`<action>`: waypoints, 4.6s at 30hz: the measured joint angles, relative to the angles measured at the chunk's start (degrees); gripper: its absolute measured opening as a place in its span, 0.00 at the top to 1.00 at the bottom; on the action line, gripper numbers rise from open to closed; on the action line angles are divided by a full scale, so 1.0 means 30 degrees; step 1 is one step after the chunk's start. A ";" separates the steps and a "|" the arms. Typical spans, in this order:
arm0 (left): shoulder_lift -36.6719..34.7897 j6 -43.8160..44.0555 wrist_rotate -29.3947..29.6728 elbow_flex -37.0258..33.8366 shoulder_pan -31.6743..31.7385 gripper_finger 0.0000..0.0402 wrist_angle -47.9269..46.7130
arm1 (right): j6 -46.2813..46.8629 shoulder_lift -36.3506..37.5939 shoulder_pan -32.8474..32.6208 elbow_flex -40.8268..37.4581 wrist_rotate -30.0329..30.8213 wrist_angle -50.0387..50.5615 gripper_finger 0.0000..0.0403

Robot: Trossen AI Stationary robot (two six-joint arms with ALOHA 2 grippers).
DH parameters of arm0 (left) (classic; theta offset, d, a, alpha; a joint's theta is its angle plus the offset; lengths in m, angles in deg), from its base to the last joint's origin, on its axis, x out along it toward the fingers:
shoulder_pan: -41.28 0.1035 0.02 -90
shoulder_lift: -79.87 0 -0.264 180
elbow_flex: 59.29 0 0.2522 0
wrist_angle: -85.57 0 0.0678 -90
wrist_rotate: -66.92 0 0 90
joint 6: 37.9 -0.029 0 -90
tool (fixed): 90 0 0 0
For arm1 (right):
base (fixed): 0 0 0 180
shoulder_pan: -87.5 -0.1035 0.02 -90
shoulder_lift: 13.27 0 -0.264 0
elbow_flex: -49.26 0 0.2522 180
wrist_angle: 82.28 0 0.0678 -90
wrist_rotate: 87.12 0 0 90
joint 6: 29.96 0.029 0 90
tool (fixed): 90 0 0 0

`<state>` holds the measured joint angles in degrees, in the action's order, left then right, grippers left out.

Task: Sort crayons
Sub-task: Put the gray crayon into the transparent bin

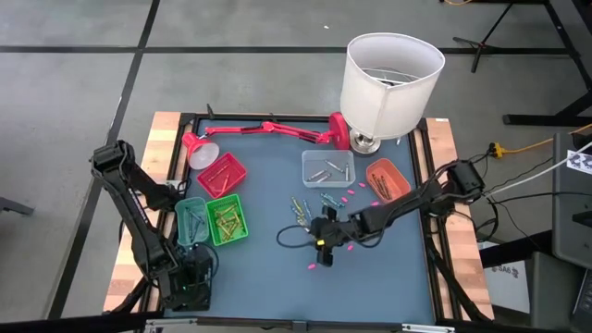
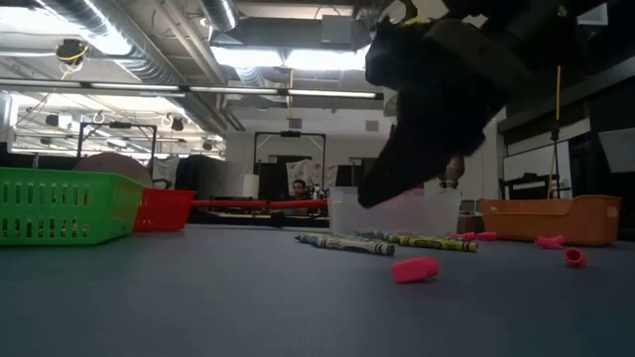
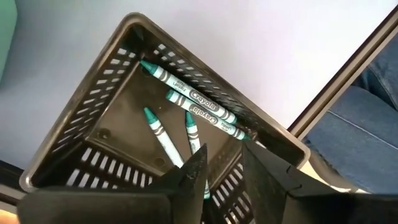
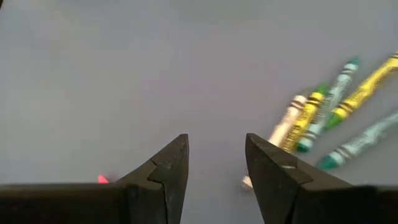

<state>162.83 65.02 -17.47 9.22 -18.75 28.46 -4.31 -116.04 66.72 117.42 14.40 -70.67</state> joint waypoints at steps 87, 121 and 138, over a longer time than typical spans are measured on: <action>-0.0040 -0.0576 0.2374 0.0000 0.0000 0.82 0.0307 | 0.0000 -0.2582 -0.0337 0.0075 0.1320 -0.0646 0.79; -0.1588 -1.6212 1.2455 0.0000 0.6062 0.82 0.2305 | -0.3595 0.2822 0.1661 -0.0012 0.2539 0.3262 0.95; -0.1508 -2.6755 0.9731 0.0000 1.1487 0.82 0.8024 | -0.6037 0.3975 0.6897 0.0002 0.3317 0.7077 0.95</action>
<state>158.30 -15.25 11.73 9.22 15.71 52.53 -22.42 -104.11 87.41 117.43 24.35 -49.43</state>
